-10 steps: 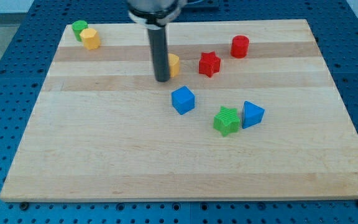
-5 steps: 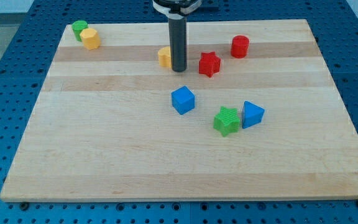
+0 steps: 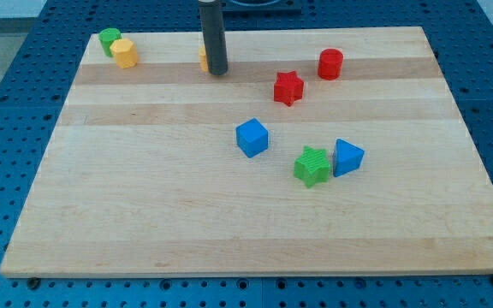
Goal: Drag the yellow heart into the yellow hexagon
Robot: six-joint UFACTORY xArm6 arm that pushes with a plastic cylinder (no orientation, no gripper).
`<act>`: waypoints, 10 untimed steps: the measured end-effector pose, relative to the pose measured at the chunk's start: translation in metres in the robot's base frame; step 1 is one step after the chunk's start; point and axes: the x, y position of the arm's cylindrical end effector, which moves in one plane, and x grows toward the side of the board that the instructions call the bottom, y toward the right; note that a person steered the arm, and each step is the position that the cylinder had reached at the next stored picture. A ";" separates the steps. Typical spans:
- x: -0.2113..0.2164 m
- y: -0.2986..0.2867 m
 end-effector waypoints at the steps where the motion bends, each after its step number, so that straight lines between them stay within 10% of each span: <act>1: -0.010 0.004; 10: -0.017 -0.079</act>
